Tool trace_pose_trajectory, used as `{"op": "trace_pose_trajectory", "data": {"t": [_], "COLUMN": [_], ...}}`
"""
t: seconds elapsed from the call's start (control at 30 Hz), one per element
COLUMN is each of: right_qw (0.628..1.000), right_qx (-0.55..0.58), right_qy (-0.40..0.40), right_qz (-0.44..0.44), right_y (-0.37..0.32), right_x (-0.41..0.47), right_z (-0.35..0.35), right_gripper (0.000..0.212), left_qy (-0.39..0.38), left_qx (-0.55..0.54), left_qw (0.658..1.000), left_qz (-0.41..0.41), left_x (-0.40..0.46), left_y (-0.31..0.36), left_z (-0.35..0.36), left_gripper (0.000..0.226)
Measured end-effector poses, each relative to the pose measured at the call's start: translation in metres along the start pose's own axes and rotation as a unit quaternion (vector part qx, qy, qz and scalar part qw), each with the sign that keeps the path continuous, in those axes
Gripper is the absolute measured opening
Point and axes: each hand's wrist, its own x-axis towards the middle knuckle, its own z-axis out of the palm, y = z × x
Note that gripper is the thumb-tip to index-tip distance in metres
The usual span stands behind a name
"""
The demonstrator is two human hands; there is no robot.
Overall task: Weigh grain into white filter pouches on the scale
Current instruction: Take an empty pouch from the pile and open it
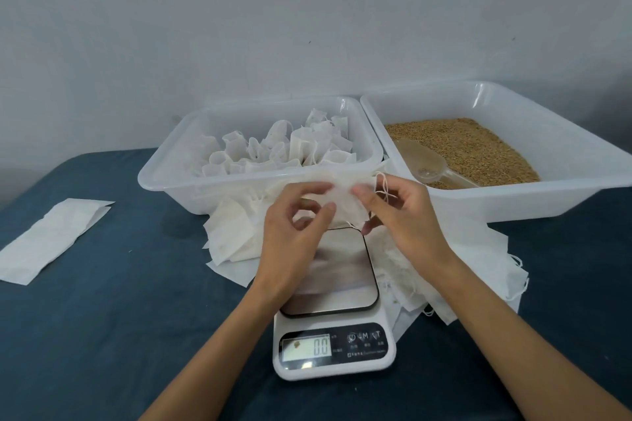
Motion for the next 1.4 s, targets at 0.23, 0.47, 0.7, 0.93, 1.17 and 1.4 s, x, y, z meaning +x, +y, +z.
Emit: {"op": "trace_pose_trajectory", "data": {"t": [0.23, 0.47, 0.7, 0.93, 1.17, 1.4], "right_qw": [0.997, 0.994, 0.997, 0.997, 1.000, 1.000], "right_qx": [0.049, -0.075, -0.038, -0.020, -0.025, -0.021], "right_qy": [0.002, 0.078, 0.071, 0.073, -0.017, -0.003], "right_qz": [0.061, -0.023, 0.001, 0.028, -0.007, -0.014], "right_y": [0.000, 0.009, 0.009, 0.006, 0.004, 0.006], "right_x": [0.004, 0.001, 0.002, 0.001, -0.001, -0.002], "right_z": [-0.002, -0.008, -0.008, -0.007, -0.002, -0.003], "right_gripper": [0.018, 0.024, 0.034, 0.034, 0.030, 0.042], "left_qy": [0.038, 0.052, 0.044, 0.003, 0.060, 0.051], "left_qx": [-0.118, -0.074, 0.008, 0.022, -0.079, -0.094], "left_qw": [0.982, 0.992, 0.999, 0.999, 0.993, 0.992], "left_qz": [-0.144, -0.084, 0.017, 0.031, -0.056, -0.071], "left_x": [0.011, 0.009, 0.003, 0.001, 0.008, 0.009], "left_y": [0.003, 0.004, 0.005, 0.004, 0.005, 0.008], "left_z": [-0.008, -0.008, -0.003, -0.001, -0.007, -0.009], "left_gripper": [0.012, 0.020, 0.031, 0.024, 0.030, 0.026]}}
